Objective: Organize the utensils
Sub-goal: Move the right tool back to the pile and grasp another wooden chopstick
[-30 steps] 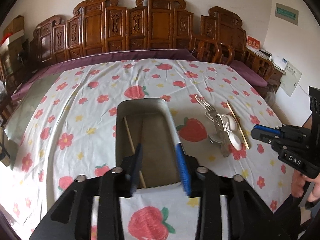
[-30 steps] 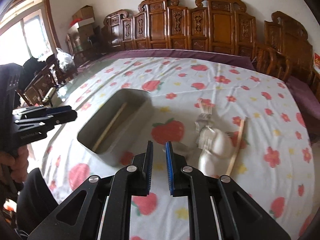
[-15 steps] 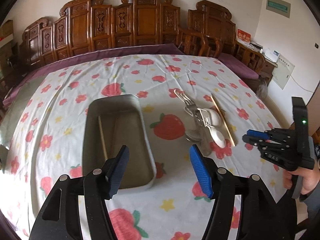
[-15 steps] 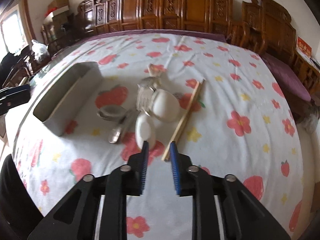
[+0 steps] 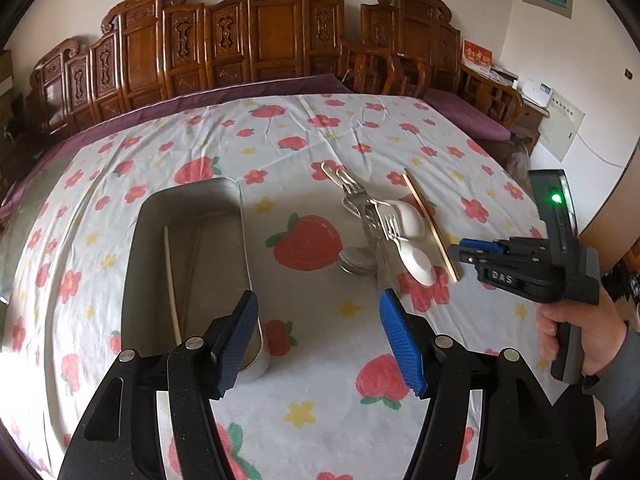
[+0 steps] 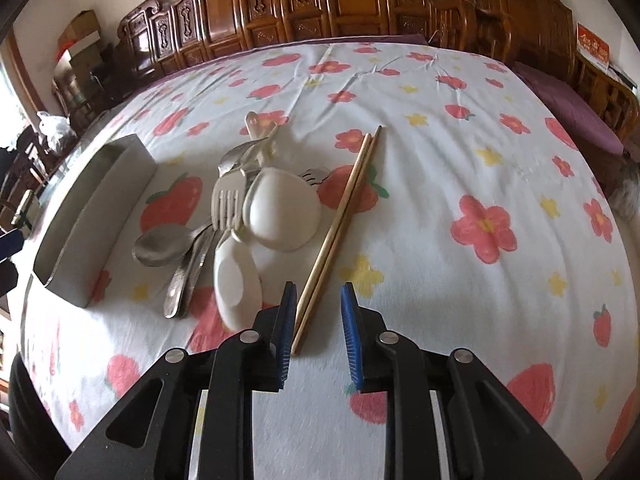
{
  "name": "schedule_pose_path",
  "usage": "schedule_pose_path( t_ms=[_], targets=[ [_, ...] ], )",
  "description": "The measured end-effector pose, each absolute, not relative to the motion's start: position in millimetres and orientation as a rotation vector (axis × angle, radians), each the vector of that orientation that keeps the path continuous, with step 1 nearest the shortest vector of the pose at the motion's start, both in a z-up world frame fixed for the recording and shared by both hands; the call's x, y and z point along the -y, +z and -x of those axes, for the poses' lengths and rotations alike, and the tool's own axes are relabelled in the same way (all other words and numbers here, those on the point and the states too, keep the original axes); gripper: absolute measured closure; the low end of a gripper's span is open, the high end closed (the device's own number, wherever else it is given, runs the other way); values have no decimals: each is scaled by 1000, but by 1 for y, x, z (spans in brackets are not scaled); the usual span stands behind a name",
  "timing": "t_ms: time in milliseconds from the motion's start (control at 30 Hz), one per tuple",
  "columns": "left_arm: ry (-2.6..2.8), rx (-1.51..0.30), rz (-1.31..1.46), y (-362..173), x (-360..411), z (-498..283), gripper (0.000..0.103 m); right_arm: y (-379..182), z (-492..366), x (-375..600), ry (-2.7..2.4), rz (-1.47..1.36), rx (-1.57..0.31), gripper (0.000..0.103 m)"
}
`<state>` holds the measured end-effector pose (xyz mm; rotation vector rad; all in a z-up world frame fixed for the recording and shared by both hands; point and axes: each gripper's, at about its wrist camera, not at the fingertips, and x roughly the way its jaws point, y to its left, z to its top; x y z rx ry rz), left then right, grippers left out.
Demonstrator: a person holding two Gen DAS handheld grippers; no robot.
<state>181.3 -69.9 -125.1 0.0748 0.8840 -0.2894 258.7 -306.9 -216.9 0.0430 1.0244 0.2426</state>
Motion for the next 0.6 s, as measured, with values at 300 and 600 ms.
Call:
schedule_pose_path(
  t_ms=[300, 600],
  targets=[
    [-290, -890, -94, -128, 72, -178, 43, -222, -270, 303, 198, 32, -1030, 78],
    [-290, -897, -92, -132, 75, -182, 43, -225, -282, 301, 138, 80, -1055, 91]
  ],
)
